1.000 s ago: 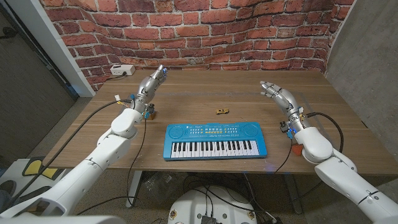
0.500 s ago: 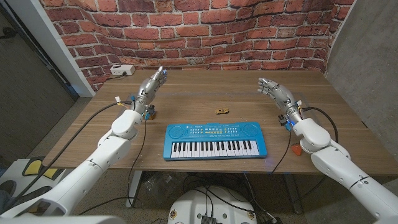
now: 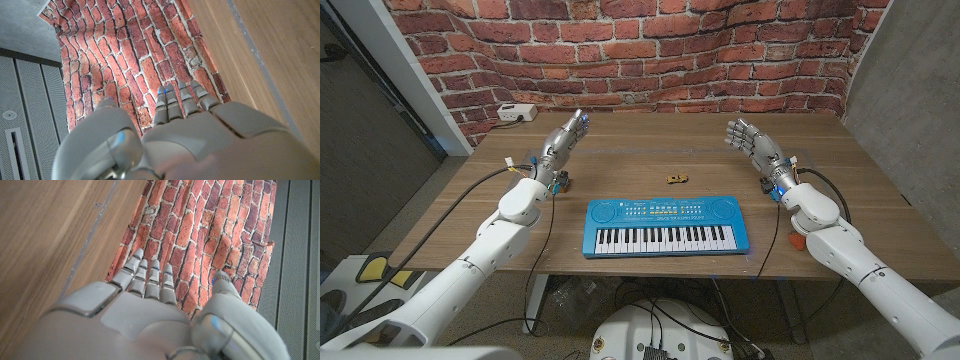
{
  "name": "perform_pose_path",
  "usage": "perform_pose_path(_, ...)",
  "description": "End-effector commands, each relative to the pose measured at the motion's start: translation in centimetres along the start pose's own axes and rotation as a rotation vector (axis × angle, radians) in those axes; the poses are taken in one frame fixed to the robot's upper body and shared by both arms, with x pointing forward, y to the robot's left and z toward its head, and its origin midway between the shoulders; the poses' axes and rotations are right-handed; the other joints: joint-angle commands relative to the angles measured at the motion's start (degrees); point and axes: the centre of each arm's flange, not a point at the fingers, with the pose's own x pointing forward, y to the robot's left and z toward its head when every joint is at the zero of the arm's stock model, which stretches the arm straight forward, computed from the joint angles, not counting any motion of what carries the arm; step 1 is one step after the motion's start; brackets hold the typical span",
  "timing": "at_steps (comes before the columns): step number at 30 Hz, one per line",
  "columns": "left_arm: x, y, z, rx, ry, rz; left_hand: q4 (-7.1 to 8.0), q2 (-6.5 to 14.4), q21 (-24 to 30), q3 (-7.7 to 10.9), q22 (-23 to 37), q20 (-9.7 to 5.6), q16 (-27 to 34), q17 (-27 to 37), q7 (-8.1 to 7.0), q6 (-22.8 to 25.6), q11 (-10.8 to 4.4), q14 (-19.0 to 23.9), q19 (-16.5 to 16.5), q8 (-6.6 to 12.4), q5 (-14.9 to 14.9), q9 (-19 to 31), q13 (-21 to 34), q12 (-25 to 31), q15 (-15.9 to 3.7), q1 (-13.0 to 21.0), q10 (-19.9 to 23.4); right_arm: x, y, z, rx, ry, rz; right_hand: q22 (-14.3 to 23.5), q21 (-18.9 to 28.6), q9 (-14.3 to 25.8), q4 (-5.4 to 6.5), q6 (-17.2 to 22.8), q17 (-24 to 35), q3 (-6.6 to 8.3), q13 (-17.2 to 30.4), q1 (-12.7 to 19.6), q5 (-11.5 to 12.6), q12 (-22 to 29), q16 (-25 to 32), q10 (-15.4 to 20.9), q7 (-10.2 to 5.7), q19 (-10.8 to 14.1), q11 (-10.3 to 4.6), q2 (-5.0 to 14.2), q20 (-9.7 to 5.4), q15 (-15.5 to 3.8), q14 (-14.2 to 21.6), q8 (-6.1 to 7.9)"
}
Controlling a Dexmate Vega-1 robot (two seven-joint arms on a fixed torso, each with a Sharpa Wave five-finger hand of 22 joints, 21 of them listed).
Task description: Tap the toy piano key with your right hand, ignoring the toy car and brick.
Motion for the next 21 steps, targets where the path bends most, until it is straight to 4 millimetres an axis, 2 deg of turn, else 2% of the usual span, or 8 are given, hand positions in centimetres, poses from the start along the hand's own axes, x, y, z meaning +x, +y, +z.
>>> perform_pose_path(1, 0.1, 0.1, -0.2, -0.004, 0.002, -0.030, 0.47, -0.02, -0.08, 0.23, 0.17, 0.04, -0.21, 0.16, 0.08, -0.12, 0.28, 0.22, 0.28, -0.05, -0.21, 0.30, 0.16, -0.21, -0.17, 0.35, 0.17, 1.0, 0.5, -1.4, 0.050, -0.007, -0.009, -0.06, 0.07, 0.15, 0.01, -0.04, -0.07, -0.70, 0.13, -0.65, -0.04, 0.27, 0.40, 1.96, -0.23, 0.60, -0.50, -0.22, -0.61, -0.59, 0.80, 0.60)
perform_pose_path(11, 0.1, 0.2, 0.5, 0.013, 0.008, -0.028, 0.49, -0.01, -0.33, 0.22, 0.18, 0.09, -0.22, 0.16, 0.04, 0.04, 0.21, 0.18, -0.06, 0.01, -0.22, 0.30, 0.16, -0.19, -0.08, 0.33, 0.22, 1.3, 0.6, -1.6, 0.058, 0.008, -0.001, -0.07, 0.00, 0.13, -0.11, -0.05, -0.16, -0.88, 0.09, -0.76, 0.00, 0.05, 0.40, 1.82, 0.26, 0.84, -0.57, -0.25, -0.83, -0.65, 0.93, 0.68)
perform_pose_path(21, 0.0, 0.0, 0.9, 0.015, -0.006, -0.026, 0.53, 0.01, -0.49, 0.22, 0.19, 0.14, -0.23, 0.16, 0.04, 0.19, 0.38, 0.10, -0.28, 0.06, -0.22, 0.30, 0.16, -0.19, 0.03, 0.30, 0.21, 1.6, 0.5, -0.9, 0.040, 0.000, 0.012, -0.08, -0.07, 0.12, -0.17, -0.04, -0.19, -0.97, 0.08, -0.83, 0.04, 0.02, 0.40, 1.98, 0.33, 0.92, -0.61, -0.15, -0.76, -0.51, 1.02, 0.74)
